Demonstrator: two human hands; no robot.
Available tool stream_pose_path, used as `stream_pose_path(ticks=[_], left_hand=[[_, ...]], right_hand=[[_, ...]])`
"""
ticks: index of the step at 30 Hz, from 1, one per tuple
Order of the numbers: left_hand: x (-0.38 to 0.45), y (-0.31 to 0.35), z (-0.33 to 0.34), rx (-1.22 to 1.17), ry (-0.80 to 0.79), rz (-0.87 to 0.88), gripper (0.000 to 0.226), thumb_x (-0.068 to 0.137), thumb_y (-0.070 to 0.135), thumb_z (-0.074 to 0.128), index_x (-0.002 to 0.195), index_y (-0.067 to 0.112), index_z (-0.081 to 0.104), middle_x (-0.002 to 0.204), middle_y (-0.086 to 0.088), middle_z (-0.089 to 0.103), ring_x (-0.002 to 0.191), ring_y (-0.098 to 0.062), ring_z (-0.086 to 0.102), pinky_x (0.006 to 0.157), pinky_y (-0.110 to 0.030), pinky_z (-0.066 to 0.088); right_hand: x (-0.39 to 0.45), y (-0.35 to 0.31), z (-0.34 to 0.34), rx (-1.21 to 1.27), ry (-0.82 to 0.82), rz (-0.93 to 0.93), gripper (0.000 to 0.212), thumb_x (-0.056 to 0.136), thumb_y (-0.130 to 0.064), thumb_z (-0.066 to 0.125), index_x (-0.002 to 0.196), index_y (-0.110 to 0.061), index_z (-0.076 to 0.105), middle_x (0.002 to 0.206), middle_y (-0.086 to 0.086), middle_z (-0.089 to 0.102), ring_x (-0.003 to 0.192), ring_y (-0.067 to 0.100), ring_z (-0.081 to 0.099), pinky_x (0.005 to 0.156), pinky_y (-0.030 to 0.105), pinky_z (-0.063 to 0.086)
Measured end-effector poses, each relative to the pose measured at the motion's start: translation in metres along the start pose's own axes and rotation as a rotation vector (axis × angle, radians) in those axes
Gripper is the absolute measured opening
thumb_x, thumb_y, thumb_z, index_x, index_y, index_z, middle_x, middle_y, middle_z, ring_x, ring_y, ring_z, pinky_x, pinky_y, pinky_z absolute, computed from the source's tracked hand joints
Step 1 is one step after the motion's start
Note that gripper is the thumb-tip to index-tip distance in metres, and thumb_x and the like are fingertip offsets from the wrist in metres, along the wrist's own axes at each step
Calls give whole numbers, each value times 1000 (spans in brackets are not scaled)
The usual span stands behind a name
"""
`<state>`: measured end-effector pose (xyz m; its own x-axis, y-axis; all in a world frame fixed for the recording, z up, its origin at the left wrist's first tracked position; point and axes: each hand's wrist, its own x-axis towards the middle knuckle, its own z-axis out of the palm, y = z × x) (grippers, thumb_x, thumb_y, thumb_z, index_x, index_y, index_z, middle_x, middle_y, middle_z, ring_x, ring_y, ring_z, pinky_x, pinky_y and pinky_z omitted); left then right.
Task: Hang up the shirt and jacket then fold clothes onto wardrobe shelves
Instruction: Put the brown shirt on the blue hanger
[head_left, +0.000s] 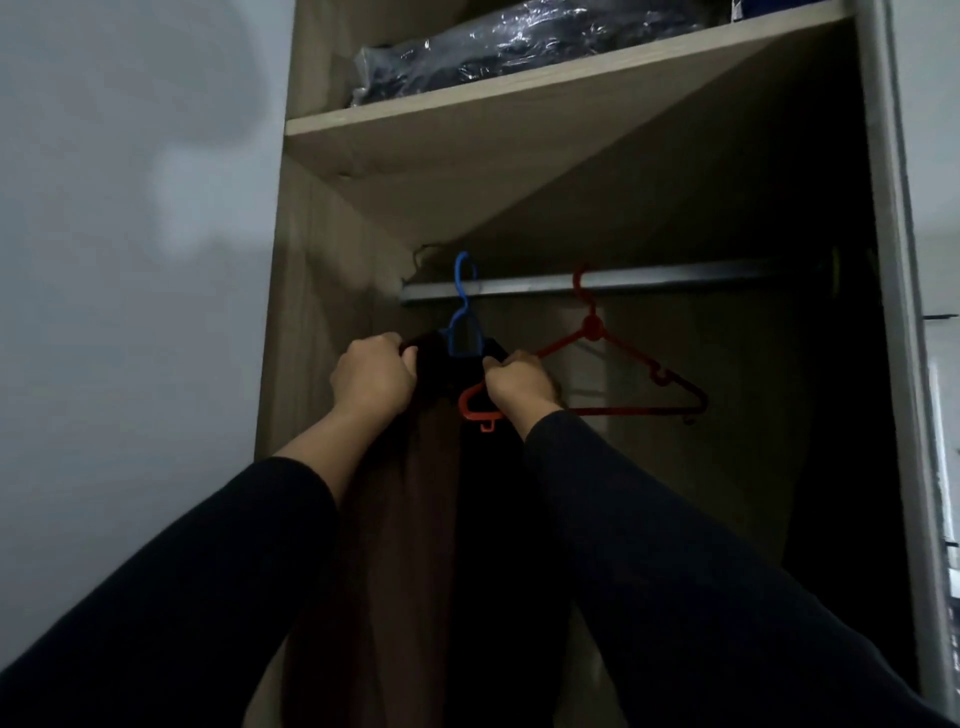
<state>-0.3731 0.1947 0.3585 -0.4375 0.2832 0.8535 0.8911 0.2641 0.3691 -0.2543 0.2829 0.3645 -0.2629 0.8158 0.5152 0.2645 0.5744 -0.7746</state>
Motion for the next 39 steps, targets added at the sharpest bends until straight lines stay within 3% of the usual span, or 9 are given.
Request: stream_pose_path(ticks=[6, 10, 12, 19, 24, 27, 30, 35, 39], left_hand=[[16, 15, -5, 42, -118, 0, 30, 96, 33, 46, 101, 9, 63, 94, -13, 61, 84, -27, 57, 65, -32, 41], [18, 19, 1, 53, -182, -22, 31, 96, 35, 48, 99, 8, 62, 86, -8, 57, 74, -21, 50, 63, -32, 42], [15, 15, 2, 21, -180, -31, 30, 96, 34, 48, 101, 9, 63, 79, -5, 52, 72, -20, 50, 63, -32, 42], [14, 7, -5, -91, -260, -44, 33, 95, 34, 50, 115, 10, 62, 89, -7, 55, 75, -17, 51, 68, -30, 42], [9, 13, -16, -119, -178, -37, 34, 97, 36, 44, 115, 11, 59, 106, -13, 59, 87, -22, 53, 71, -32, 40], [3, 17, -26, -155, -143, -7, 37, 100, 36, 38, 108, 12, 64, 98, -10, 61, 83, -18, 52, 71, -29, 36], [-1, 19, -35, -229, -263, 16, 38, 100, 38, 36, 101, 18, 69, 104, -3, 66, 86, -11, 52, 76, -26, 36], [-20, 27, -41, -176, -483, 38, 44, 95, 50, 42, 109, 19, 70, 111, -1, 68, 110, -19, 58, 87, -27, 41], [-39, 30, -44, -188, -544, 40, 35, 93, 44, 51, 104, 17, 70, 97, 3, 65, 94, -13, 58, 78, -24, 40]], right_hand=[[2, 0, -8, 40, 64, 6, 31, 95, -23, 48, 123, -12, 54, 121, 12, 59, 110, 30, 57, 77, 29, 41], [0, 3, -12, 22, 93, -38, 27, 94, -23, 47, 116, -13, 58, 118, 12, 61, 110, 31, 57, 83, 31, 43], [-4, 6, -13, 51, 96, -64, 23, 95, -23, 45, 113, -12, 56, 115, 12, 62, 107, 31, 57, 79, 30, 41], [-21, 0, -16, 41, 77, -190, 23, 97, -27, 45, 112, -16, 58, 111, 12, 63, 104, 29, 59, 74, 27, 41], [-38, -1, -12, 61, 86, -244, 18, 96, -31, 46, 103, -20, 59, 104, 7, 64, 99, 24, 60, 78, 31, 46], [-53, 4, -2, 35, 84, -258, 17, 96, -35, 47, 95, -22, 58, 97, 5, 64, 95, 22, 61, 76, 30, 45], [-69, 12, 10, 14, 43, -288, 17, 95, -35, 49, 95, -21, 59, 95, 4, 64, 90, 20, 60, 73, 28, 43], [-102, 23, 29, 5, -23, -327, 16, 93, -35, 51, 99, -23, 60, 94, 3, 63, 84, 18, 62, 74, 40, 55], [-126, 30, 34, -19, -78, -420, 11, 92, -26, 54, 97, -19, 61, 94, 4, 62, 83, 19, 62, 67, 31, 51]])
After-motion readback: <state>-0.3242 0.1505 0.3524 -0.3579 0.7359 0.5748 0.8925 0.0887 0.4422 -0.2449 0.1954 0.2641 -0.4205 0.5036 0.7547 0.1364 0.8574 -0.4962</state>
